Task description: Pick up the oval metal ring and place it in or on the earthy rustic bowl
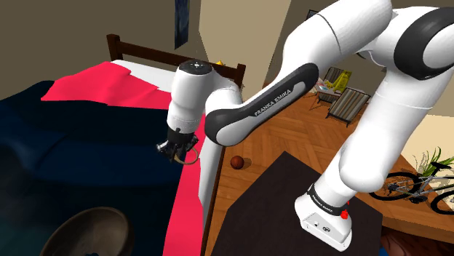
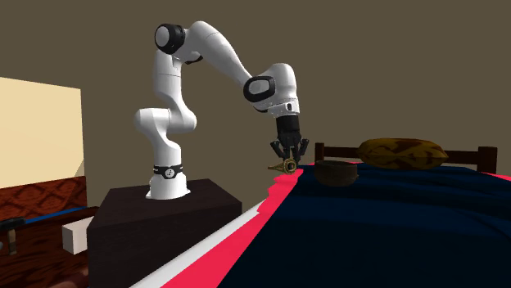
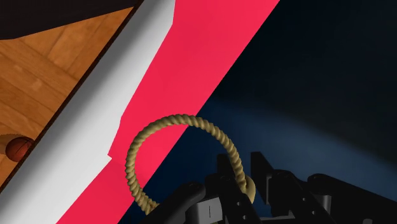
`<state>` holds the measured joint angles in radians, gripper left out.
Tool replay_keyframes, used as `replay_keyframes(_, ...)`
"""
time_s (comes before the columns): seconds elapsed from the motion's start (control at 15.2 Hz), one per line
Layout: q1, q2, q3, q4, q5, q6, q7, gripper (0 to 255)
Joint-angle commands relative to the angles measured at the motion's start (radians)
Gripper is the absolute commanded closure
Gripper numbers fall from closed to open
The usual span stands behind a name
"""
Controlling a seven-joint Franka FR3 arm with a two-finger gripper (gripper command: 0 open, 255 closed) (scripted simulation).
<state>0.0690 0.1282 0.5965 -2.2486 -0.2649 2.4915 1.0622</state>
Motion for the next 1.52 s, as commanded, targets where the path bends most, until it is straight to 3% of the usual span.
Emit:
replay_keyframes(0.0, -0.006, -0.023, 0.006, 0.006, 0.028, -0.023, -0.023, 255)
replay_keyframes(0.86, -0.016, -0.134, 0.017, 0.07, 0.149, -0.17, -0.117, 255)
replay_keyframes(1.45, 0.137, 0.095, 0.083, 0.317, -0.057, -0.277, 0.188, 255)
